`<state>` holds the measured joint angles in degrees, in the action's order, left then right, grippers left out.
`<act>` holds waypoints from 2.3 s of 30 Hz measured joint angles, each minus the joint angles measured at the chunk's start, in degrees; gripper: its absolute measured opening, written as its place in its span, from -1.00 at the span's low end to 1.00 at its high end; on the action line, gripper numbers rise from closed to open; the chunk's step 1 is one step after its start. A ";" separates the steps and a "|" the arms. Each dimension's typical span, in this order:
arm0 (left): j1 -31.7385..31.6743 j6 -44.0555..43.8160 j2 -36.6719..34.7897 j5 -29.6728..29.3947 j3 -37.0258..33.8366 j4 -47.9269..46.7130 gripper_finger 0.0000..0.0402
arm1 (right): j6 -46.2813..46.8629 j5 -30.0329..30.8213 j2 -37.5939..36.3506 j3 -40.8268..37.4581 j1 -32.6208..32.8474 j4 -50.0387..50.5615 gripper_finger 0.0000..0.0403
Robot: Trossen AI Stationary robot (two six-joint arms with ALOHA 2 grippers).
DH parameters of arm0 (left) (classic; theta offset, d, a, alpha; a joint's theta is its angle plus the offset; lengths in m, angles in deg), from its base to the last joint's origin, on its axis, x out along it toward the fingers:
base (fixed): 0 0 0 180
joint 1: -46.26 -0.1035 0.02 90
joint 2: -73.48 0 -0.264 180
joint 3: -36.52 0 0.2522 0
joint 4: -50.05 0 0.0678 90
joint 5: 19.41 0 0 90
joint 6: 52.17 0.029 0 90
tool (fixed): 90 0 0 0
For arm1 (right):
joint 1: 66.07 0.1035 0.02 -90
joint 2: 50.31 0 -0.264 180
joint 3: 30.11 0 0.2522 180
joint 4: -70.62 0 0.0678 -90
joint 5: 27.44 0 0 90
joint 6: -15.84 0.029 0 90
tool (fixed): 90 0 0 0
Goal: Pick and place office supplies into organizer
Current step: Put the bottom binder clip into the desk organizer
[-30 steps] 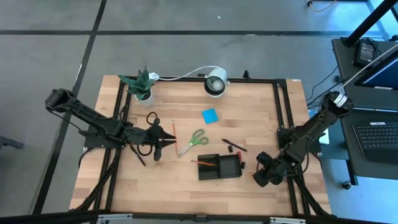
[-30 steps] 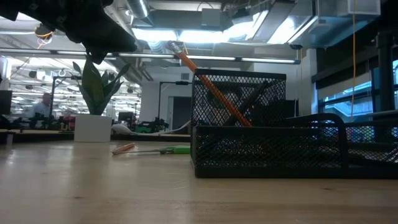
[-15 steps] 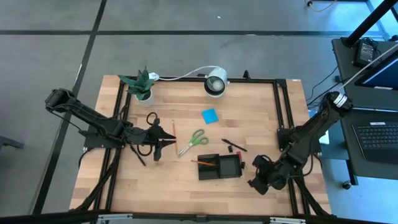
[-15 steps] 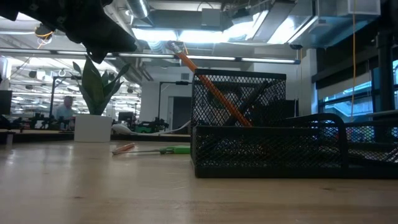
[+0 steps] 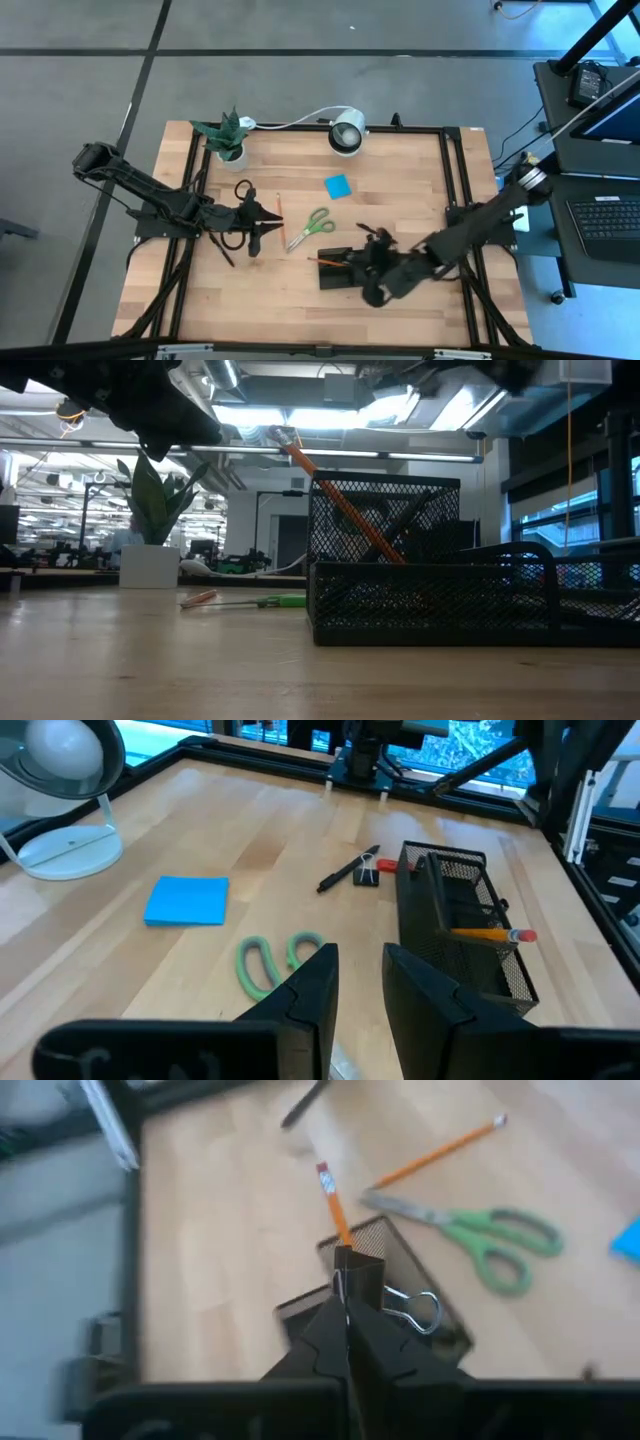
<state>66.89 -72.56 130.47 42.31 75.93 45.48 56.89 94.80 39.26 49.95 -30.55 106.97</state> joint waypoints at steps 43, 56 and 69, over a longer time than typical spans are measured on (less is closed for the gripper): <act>0.01 0.14 0.02 -0.11 0.00 -0.46 -0.63 | -2.36 -6.94 22.24 11.63 0.40 9.96 -0.98; -0.01 0.11 0.02 -0.12 0.00 -0.46 -0.63 | -2.35 -6.92 22.24 11.63 -0.35 10.06 -0.97; 0.00 0.11 0.02 -0.11 0.00 -0.46 -0.63 | -2.29 -6.92 22.24 11.64 -0.87 9.33 -0.97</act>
<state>66.89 -72.44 130.49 42.20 75.93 45.02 54.60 87.88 61.50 61.59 -31.42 116.30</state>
